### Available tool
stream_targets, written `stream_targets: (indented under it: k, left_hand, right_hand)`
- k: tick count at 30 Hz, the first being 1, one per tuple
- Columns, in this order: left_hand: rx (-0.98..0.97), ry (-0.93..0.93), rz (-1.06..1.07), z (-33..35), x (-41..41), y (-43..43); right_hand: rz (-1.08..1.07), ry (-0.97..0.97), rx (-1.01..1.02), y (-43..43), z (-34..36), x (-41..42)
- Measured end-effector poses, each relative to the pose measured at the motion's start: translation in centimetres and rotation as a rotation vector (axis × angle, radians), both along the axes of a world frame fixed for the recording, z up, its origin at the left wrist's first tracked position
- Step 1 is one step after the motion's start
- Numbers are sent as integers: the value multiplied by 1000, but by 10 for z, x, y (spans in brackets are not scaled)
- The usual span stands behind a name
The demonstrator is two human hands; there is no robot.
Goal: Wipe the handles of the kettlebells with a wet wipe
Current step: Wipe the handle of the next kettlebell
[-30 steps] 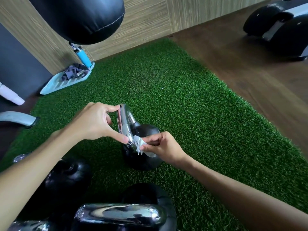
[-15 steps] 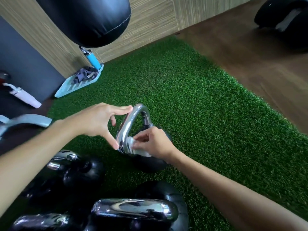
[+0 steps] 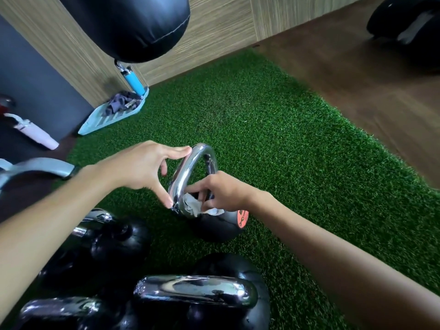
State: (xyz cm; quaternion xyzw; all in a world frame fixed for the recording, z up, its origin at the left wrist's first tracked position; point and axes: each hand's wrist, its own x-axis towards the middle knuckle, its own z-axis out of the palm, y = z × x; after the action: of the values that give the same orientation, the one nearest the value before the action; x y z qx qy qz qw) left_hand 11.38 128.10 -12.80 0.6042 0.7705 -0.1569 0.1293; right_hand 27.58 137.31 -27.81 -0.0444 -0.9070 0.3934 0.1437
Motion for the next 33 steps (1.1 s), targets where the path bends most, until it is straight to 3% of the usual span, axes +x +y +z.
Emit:
stream_targets:
  k: [7, 14, 19, 24, 27, 33]
  left_hand:
    - [5, -9, 1, -3, -5, 0]
    - [22, 14, -12, -1, -1, 0]
    - [31, 17, -19, -1, 1, -1]
    - [54, -10, -78, 3, 3, 1]
    - [74, -38, -99, 5, 5, 1]
    - [80, -35, -115, 4, 2, 3]
  right_hand:
    - [-155, 117, -64, -5, -14, -5]
    - [-246, 213, -594, -21, -8, -6]
    - [-291, 154, -622, -26, -10, -4]
    - [-628, 285, -817, -23, -5, -18]
    - [-757, 347, -825, -18, -5, -25]
    - [-779, 375, -640, -33, -5, -25]
